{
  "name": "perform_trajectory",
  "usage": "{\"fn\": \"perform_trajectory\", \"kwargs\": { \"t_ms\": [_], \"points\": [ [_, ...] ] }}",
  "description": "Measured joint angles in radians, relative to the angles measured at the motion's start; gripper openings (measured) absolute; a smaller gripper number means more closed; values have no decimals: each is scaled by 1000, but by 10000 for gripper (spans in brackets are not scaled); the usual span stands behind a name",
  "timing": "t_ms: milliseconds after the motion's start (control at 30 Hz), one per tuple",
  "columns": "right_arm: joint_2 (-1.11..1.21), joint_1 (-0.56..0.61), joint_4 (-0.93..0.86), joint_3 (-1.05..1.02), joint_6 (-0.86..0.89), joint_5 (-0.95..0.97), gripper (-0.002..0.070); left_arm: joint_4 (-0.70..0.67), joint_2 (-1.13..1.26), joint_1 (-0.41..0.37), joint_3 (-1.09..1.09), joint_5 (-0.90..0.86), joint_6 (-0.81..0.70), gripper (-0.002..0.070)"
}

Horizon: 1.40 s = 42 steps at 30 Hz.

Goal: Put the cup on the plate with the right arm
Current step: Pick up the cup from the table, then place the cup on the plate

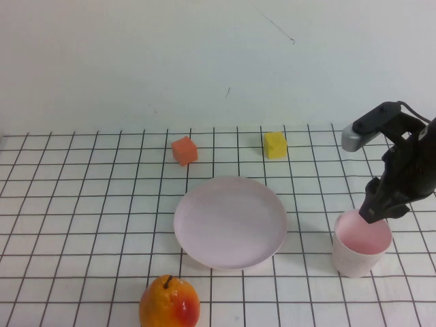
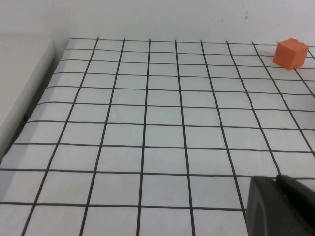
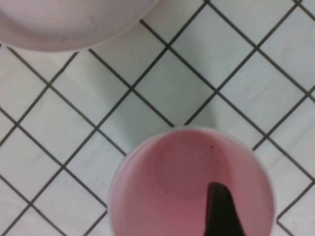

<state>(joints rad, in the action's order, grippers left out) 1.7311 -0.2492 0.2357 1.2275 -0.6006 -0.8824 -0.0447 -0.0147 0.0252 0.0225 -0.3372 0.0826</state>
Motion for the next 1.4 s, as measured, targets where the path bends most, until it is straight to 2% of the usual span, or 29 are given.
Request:
{"fn": "perform_trajectory", "kwargs": {
  "t_ms": [300,400,500,600,700,933,1133,1267,1400],
  "points": [
    [71,0,-13,9,3,30,390,0,0,0,0,0,0,-3],
    [96,0,-13,9,3,33,360,0,0,0,0,0,0,-3],
    [118,0,-13,9,3,33,271,0,0,0,0,0,0,-3],
    [127,0,4,10,3,35,119,0,0,0,0,0,0,-3],
    [127,0,15,26,3,31,35,0,0,0,0,0,0,-3],
    [129,0,132,159,3,5,22,0,0,0,0,0,0,-3],
    [149,-61,253,306,-8,65,22,0,0,0,0,0,0,-3],
    [221,-127,251,416,-25,55,22,0,0,0,0,0,0,-3],
    [324,-186,176,519,-7,-13,22,0,0,0,0,0,0,-3]
  ]
}}
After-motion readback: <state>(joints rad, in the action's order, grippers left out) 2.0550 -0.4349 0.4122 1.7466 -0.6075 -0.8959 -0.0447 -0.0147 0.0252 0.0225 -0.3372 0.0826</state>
